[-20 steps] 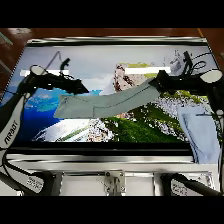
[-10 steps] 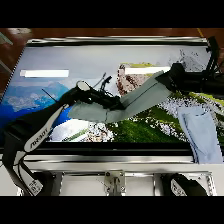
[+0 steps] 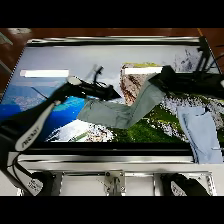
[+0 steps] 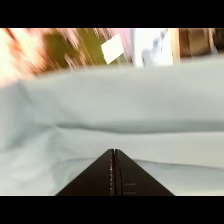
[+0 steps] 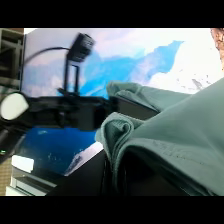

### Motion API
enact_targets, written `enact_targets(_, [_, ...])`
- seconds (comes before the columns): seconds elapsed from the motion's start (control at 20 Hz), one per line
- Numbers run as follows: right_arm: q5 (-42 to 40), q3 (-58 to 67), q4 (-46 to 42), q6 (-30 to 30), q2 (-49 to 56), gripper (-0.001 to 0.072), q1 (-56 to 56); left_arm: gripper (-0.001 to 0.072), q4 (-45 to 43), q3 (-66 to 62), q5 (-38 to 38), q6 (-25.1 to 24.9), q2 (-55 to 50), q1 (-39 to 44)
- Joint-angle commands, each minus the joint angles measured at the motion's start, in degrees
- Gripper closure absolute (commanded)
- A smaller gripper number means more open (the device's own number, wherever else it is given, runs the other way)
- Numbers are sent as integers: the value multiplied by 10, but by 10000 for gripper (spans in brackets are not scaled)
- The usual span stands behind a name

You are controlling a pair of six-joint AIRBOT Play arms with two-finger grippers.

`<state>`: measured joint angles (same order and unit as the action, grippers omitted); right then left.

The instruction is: Fold the shirts.

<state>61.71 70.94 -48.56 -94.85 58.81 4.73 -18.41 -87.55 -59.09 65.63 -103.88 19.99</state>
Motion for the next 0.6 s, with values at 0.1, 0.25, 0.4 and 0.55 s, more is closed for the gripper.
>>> enact_targets(0.1, [-215,0,-28,-7,129,652,195,668,-84,0,0,33,149,-243])
enact_targets(0.25, [-366,0,26,-13,254,652,296,668,-84,0,-9,32,226,-363])
enact_targets(0.4, [-468,0,122,-13,351,652,363,667,-84,0,-41,32,279,-458])
enact_targets(0.55, [-556,1,242,-14,403,458,403,667,-85,0,-47,32,299,-518])
